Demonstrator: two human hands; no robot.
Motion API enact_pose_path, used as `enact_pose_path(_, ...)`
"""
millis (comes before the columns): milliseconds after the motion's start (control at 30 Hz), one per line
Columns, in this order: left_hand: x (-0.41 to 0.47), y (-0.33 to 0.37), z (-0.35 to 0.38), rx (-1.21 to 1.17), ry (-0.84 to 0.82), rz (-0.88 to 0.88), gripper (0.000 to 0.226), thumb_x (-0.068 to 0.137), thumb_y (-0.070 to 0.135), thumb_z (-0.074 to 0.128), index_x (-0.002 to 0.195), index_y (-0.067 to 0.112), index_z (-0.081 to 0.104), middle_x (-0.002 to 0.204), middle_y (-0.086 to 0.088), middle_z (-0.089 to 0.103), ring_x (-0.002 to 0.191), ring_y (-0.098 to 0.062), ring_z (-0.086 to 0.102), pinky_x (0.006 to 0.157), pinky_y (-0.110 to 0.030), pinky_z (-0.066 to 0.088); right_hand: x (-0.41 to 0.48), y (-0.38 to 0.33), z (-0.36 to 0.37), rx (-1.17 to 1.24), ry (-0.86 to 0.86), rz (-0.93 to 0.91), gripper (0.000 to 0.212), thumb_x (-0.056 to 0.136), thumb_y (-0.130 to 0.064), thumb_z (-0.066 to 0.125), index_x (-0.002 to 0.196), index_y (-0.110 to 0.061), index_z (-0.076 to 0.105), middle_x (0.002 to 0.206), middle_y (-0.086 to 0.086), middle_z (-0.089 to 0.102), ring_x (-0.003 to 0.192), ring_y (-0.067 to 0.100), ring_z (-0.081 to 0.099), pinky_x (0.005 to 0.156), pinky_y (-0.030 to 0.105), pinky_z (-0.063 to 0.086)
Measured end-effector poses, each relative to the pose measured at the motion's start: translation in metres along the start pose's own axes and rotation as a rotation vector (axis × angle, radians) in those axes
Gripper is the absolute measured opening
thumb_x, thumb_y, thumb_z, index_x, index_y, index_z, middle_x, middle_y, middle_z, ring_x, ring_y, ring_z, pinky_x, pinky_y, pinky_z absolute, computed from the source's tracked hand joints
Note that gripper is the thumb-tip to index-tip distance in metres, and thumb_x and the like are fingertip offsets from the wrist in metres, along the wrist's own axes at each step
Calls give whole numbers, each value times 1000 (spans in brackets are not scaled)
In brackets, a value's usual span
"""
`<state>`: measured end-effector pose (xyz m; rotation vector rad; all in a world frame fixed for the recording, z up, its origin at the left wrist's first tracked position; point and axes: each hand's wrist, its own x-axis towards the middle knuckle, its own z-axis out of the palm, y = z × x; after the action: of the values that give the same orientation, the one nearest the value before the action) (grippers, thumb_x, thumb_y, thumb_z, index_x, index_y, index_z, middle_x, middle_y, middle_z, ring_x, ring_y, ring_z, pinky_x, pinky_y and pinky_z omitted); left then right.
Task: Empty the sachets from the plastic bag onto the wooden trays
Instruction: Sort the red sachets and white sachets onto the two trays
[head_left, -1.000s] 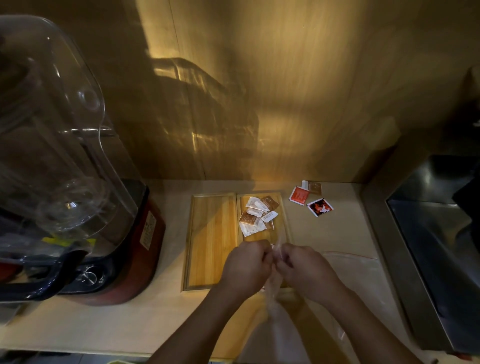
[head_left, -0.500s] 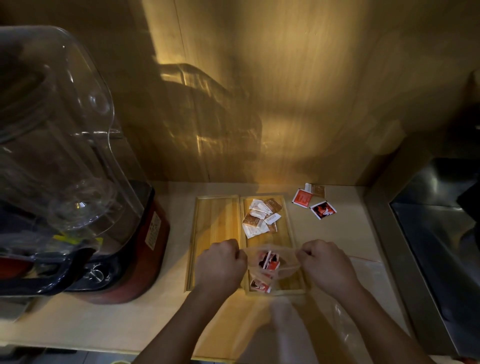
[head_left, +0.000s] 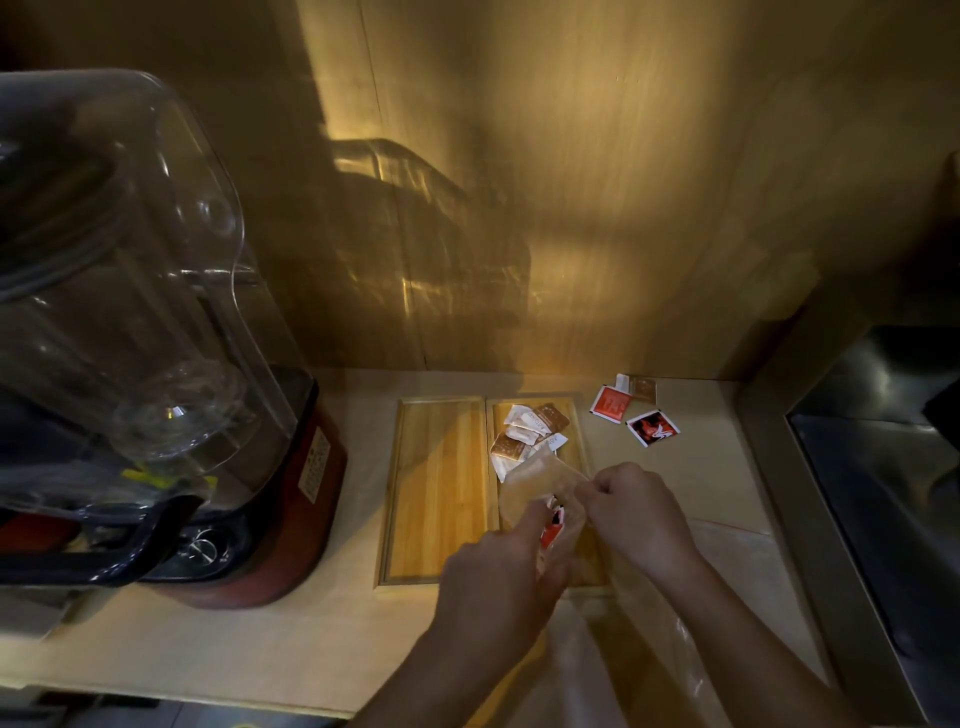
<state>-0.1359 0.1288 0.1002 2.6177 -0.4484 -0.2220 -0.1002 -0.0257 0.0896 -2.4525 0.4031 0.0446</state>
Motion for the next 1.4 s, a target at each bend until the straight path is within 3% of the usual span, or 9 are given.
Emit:
enact_pose_path(233, 15, -8, -3, 51, 52, -2, 28, 93, 38, 37, 105, 21, 55, 104, -5, 63, 95, -28, 60, 74, -37, 46, 5, 6, 5, 126, -44, 32, 33, 74, -25, 56, 48, -5, 52, 49, 8, 48, 54, 26, 50, 53, 31, 35)
enact_pose_path(367, 28, -14, -21, 116, 65, 95, 20, 90, 30, 44, 101, 20, 57, 107, 1, 62, 97, -23, 59, 72, -36, 46, 4, 7, 5, 410, -206, 107, 44, 80, -36, 62, 44, -13, 54, 27, -4, 39, 29, 4, 36, 43, 22, 31)
enact_pose_path(467, 34, -20, -35, 119, 147, 165, 18, 88, 18, 47, 102, 24, 57, 108, 4, 64, 96, -23, 62, 69, -36, 50, 1, 9, -2, 722, -216, 72, 44, 73, -50, 63, 48, -13, 56, 31, -5, 42, 29, 6, 35, 34, 14, 28)
enact_pose_path(600, 39, -20, -59, 44, 242, 220, 21, 90, 14, 48, 104, 23, 60, 108, 4, 68, 94, -19, 64, 73, -38, 53, 0, 20, -2, 1023, -89, -10, 10, 78, -15, 66, 68, -15, 64, 56, 0, 56, 51, 10, 47, 47, 17, 40)
enact_pose_path(667, 38, -20, -73, 9, 236, 263, 20, 91, 13, 49, 104, 21, 62, 107, 3, 69, 96, -17, 64, 75, -36, 53, 2, 27, 5, 1002, -99, -19, 29, 76, 5, 65, 93, -18, 63, 86, 1, 63, 76, 11, 56, 62, 14, 48)
enact_pose_path(800, 30, -16, -101, -44, 164, 396, 19, 92, 13, 49, 102, 17, 65, 108, 1, 70, 100, -12, 64, 80, -29, 52, 2, 36, 17, 1020, -328, -56, 71, 64, 8, 72, 127, -16, 51, 122, -3, 60, 112, 12, 56, 90, 27, 47)
enact_pose_path(1000, 22, -14, -123, -326, 210, 251, 16, 92, 15, 49, 97, 13, 65, 94, 3, 67, 79, -1, 68, 62, -31, 58, 0, 38, 41, 1086, -502, 56, 37, 61, -3, 70, 98, 1, 69, 101, 21, 70, 92, 26, 62, 80, 30, 48)
enact_pose_path(1167, 25, -23, -118, -558, 217, 105, 14, 91, 13, 50, 91, 15, 64, 88, 7, 66, 69, -7, 70, 57, -28, 60, -7, 44, 60, 1171, -618, 190, 25, 60, -10, 74, 82, 0, 73, 77, 10, 72, 60, 16, 62, 53, 23, 53)
enact_pose_path(1400, 56, -87, -76, -679, 273, -322, 15, 92, 15, 50, 93, 15, 64, 81, -5, 68, 57, -8, 67, 52, -20, 56, -12, 35, 84, 1115, -515, 394, 8, 74, -6, 67, 74, 2, 66, 37, -2, 49, 32, 6, 39, 34, 16, 30)
